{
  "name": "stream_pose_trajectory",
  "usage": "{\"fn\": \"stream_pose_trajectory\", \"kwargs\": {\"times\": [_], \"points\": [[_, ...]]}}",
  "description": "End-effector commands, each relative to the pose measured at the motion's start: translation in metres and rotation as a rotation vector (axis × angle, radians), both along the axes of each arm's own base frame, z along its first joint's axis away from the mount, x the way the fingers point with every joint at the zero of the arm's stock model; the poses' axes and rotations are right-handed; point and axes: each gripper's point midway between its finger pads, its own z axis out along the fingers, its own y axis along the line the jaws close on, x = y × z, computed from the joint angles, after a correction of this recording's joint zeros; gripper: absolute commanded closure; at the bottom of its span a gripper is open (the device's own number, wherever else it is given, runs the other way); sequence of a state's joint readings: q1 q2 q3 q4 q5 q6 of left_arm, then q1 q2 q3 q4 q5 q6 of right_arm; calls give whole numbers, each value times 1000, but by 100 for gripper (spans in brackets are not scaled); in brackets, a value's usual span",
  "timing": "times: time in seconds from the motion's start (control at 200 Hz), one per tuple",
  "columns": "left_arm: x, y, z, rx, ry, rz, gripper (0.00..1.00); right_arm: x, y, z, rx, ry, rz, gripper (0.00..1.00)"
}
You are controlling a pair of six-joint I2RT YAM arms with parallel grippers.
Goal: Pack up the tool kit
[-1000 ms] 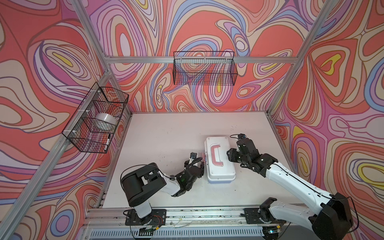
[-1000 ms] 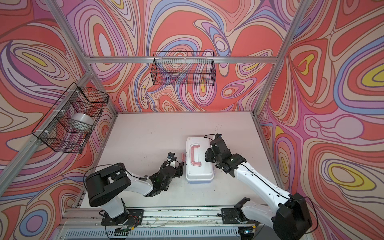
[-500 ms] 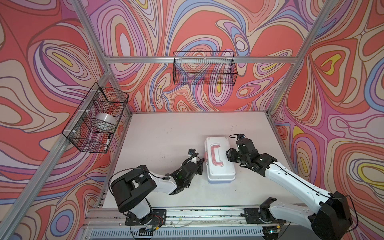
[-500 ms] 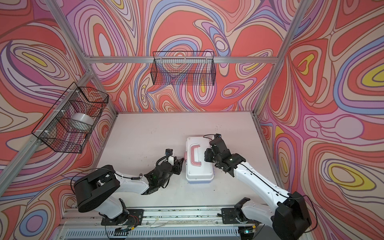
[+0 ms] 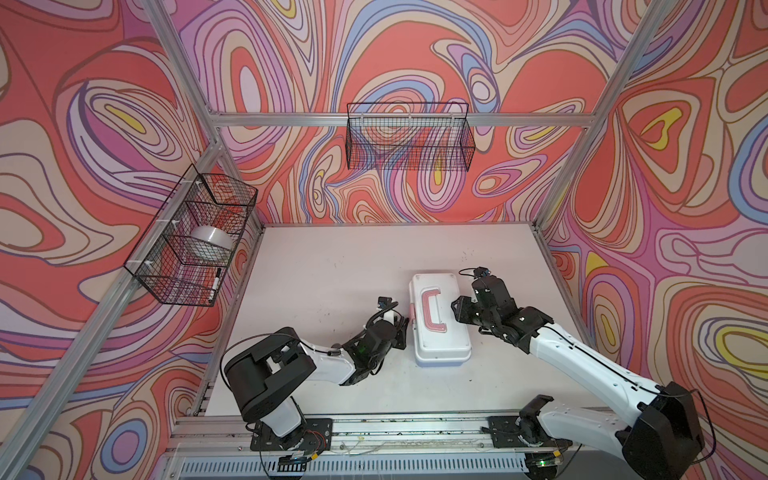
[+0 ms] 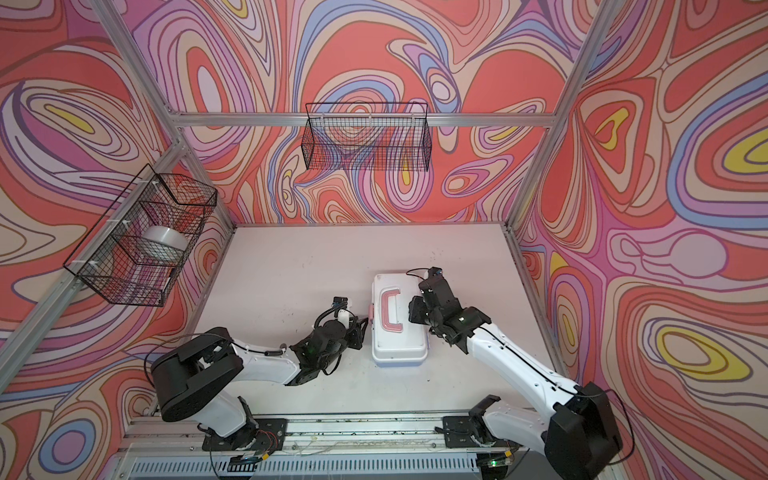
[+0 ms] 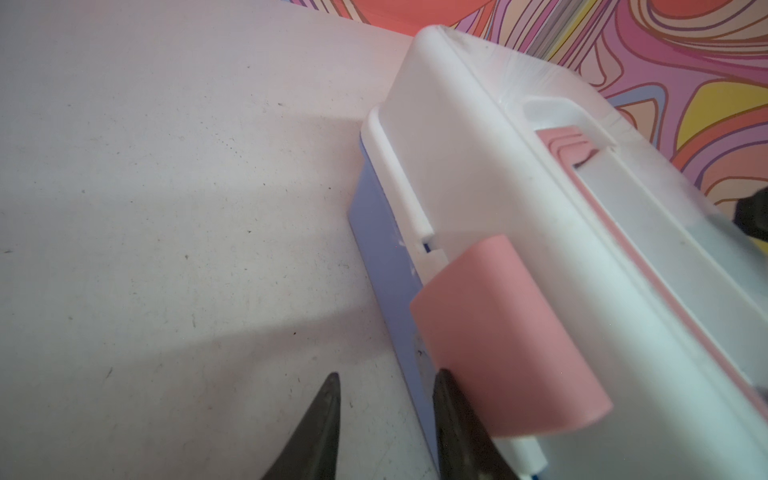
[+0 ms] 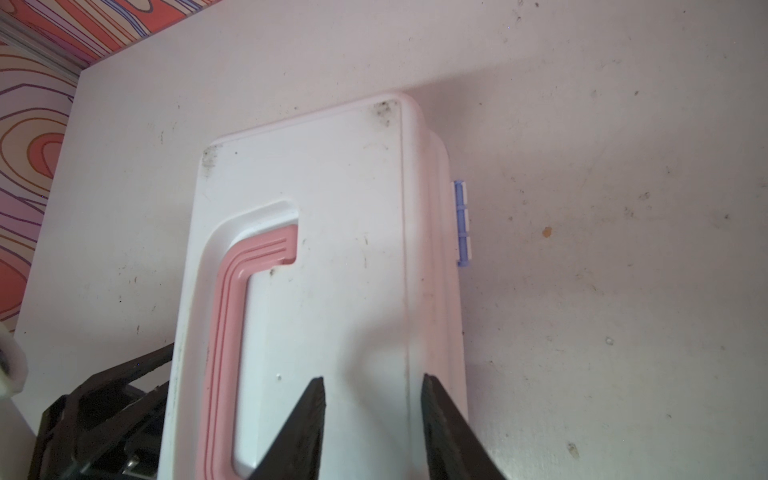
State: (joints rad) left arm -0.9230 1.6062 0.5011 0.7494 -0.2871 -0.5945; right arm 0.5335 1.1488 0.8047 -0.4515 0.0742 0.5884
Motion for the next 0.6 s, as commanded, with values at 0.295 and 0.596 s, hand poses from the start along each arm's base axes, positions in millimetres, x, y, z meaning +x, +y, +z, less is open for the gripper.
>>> {"fn": "stream_pose_trajectory", "kwargs": {"times": [0.295, 0.596], "points": [[4, -19, 33, -208, 48, -54, 64, -2, 3, -12, -3, 27, 12, 60], [1, -29, 32, -322, 122, -72, 67, -3, 4, -13, 4, 29, 14, 61]]}}
